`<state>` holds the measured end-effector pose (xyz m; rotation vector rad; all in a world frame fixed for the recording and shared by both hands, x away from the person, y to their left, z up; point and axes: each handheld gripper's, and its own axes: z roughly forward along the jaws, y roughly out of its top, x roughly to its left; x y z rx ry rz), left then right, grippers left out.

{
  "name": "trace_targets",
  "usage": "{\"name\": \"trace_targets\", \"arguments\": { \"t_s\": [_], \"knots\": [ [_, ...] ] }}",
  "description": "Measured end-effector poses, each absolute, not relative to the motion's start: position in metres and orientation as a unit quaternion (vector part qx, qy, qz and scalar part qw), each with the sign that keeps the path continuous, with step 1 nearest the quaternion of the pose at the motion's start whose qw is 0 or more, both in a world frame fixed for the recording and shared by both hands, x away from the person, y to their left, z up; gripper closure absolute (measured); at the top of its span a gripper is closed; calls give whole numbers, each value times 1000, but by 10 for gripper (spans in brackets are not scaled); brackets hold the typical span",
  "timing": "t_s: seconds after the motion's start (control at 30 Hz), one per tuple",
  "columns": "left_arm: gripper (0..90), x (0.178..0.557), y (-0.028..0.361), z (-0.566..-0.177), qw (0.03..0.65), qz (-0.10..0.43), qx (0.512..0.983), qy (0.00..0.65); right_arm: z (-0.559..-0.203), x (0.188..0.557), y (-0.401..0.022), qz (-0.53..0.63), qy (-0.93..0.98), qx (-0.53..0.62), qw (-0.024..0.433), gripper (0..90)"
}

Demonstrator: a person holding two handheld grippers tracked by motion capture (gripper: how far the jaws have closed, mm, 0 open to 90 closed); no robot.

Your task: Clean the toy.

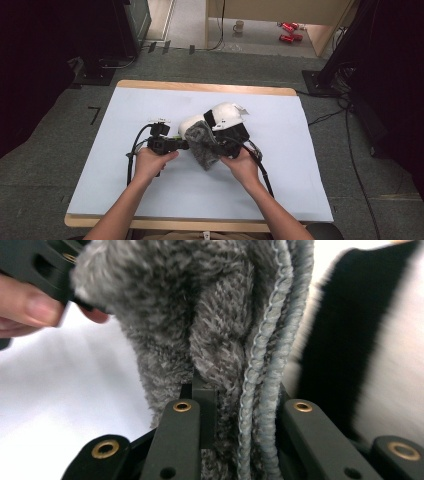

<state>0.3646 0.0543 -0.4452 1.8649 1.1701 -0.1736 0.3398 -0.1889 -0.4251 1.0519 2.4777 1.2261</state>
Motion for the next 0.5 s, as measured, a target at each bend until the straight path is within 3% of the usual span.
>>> {"name": "trace_targets", "arguments": {
  "t_s": [0.13,0.23,0.5],
  "knots": [
    [655,367,59,-446,457,-78,749,474,-428,345,-205,395,827,383,110,778],
    [655,368,57,-446,459,-76,752,466,-429,351,-219,407,815,402,93,780],
    [657,374,59,-445,459,-83,754,463,-423,352,-235,403,810,412,108,780]
  ]
}}
